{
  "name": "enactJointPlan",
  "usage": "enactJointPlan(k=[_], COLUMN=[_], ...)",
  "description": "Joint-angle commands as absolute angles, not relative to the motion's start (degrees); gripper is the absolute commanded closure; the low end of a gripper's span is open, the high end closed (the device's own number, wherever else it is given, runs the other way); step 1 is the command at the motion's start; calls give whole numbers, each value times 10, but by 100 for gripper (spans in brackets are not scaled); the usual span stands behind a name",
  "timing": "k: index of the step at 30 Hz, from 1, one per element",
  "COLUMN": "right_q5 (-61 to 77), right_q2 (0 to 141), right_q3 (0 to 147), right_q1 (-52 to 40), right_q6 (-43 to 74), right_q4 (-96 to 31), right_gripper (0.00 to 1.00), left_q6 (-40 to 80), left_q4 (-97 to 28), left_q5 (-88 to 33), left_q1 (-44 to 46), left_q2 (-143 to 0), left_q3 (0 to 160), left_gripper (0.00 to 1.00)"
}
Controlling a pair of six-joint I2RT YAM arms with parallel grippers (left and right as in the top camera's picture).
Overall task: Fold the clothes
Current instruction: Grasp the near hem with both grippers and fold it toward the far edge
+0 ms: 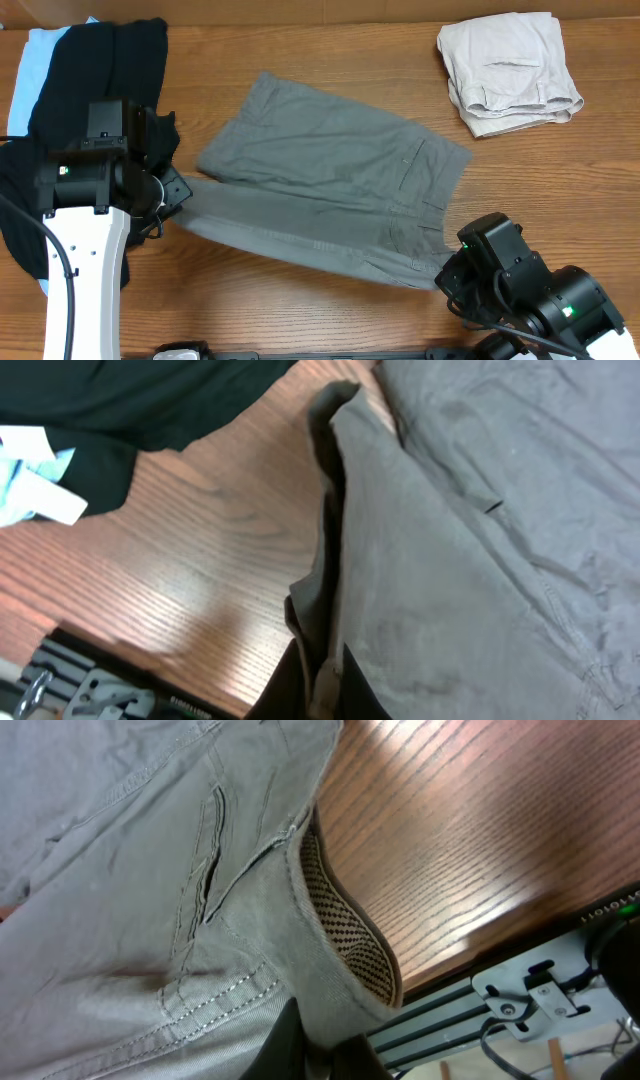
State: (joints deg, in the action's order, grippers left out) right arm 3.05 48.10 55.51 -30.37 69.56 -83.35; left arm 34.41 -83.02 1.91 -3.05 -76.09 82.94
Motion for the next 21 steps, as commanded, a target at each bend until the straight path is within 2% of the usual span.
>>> enactJointPlan(k=[1,6,9,14,21], right_q5=[-29,-139,-185,-201,-201], right_q2=[485,528,557,618,727], right_q3=[563,563,563,563,563], right_q1=[-292,-229,-183,-124,-65], right_q6=[725,712,640,564,526], right_q4=[-845,-777,-695,-592,-472], right_gripper=[96,96,96,96,96], left_q6=[328,329,346,349,349], left_q4=[-790,-611,-501,-381,-255], left_q5=[77,81,81,79,66], left_q1=[-23,23,28,29,35], left_q2=[-760,-811,-860,-927,-1016], left_q3=[844,827,827,827,827], left_gripper=[96,96,96,96,96])
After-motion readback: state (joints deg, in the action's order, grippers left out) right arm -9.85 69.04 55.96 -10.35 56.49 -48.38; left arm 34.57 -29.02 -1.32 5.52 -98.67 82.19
